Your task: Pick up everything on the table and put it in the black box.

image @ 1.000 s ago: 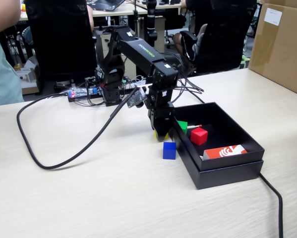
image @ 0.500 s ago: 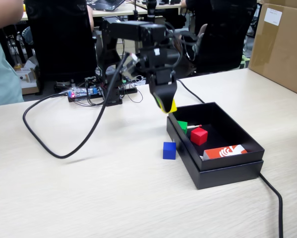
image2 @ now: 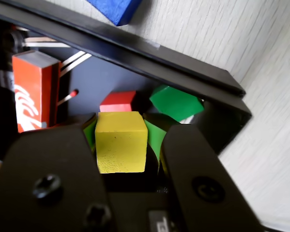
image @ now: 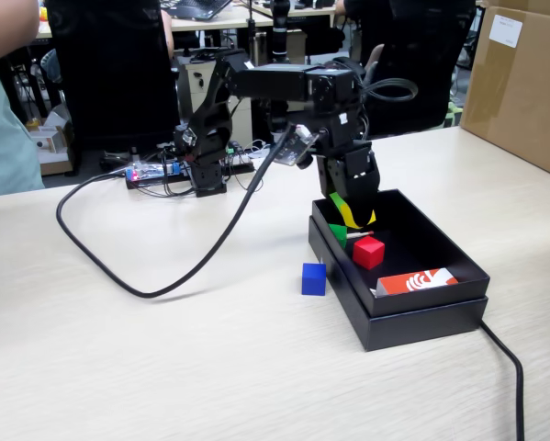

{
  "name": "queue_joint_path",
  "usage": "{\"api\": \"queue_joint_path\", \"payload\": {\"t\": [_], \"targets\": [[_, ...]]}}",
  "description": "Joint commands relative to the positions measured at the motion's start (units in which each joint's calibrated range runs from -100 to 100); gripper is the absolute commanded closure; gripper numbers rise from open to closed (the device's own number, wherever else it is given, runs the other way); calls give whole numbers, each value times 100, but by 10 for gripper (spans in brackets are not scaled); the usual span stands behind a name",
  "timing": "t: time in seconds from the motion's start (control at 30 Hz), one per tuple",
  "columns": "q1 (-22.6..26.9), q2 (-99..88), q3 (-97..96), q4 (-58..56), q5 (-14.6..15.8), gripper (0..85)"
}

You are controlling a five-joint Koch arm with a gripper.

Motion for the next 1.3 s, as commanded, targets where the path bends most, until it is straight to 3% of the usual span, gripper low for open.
{"api": "queue_joint_path", "payload": {"t": [0.0,0.23,0.43,0.6,0.87,1.03,1.27], "targets": [[49,-5,586,-7,-54,787],[63,546,812,-7,-29,697],[63,592,785,-111,-34,456],[-20,-418,767,-111,-39,447],[-845,-2587,-366,-111,-220,448],[-1011,-2162,-829,-111,-186,396],[-811,-292,-230,-111,142,391]]}}
